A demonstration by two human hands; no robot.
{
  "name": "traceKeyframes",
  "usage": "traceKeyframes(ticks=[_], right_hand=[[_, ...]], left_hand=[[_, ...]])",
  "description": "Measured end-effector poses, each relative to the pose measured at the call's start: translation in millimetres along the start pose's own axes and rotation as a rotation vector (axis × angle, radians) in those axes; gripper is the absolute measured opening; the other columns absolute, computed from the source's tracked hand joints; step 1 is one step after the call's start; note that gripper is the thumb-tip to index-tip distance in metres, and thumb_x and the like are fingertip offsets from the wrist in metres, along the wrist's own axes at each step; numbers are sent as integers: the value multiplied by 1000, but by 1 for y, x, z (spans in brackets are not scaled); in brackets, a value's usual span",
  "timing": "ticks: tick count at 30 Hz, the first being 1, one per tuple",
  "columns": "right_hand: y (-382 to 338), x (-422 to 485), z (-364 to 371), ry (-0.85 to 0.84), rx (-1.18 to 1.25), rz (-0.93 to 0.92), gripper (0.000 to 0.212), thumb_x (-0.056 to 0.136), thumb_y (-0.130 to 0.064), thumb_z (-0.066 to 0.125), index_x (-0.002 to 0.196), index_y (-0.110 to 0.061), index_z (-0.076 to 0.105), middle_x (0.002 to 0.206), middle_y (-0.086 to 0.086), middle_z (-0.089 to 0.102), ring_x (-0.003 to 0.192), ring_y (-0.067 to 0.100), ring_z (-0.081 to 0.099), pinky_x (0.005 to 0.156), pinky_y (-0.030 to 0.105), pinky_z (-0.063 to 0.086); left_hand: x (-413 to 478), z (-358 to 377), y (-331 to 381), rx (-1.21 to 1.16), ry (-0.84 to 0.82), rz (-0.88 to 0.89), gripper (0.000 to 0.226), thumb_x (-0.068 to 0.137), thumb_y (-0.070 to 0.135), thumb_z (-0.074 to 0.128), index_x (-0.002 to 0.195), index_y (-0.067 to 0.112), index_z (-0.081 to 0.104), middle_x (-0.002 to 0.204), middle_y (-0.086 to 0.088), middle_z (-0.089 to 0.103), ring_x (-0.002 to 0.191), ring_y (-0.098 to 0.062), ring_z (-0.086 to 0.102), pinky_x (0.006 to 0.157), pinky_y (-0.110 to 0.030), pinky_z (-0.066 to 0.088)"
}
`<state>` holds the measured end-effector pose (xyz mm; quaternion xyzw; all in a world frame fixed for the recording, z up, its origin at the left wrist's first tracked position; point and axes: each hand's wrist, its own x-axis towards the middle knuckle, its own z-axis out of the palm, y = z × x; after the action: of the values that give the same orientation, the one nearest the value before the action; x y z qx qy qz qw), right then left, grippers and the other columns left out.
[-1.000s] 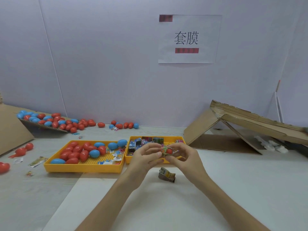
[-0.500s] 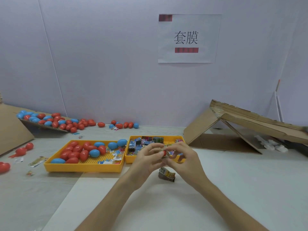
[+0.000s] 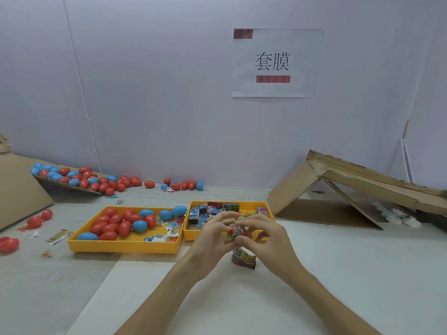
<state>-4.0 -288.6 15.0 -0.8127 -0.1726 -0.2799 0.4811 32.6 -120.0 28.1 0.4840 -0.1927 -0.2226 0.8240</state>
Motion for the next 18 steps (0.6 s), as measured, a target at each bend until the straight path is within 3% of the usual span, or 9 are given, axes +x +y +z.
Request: traceKeyframes(ticks=[6,11,18], right_hand=[[-1,1,0,-10,58,11,37,80,-21,84,103,-49,75,102,-13,64,86,17,64,67,30,56],[0,1,-3,-13,68,68,32,81,-22,84,103,-44,76,103,-15,65,89,16,67,71,36,56],[0,1,-4,-18,101,76,34,80,-23,84,104,-45,76,101,-13,66,90,18,67,71,32,60]], left_hand=[[0,-1,1,-60,-23,-27,60,75,7,53,134,2,53,127,-20,64,113,-40,66,91,-43,57],[-2,2,4,-84,-47,-59,57,83,12,61,138,3,49,136,-27,59,125,-44,59,100,-44,53],[-4,2,4,-98,-48,-46,54,88,11,60,139,2,48,139,-31,55,123,-44,60,99,-44,54]])
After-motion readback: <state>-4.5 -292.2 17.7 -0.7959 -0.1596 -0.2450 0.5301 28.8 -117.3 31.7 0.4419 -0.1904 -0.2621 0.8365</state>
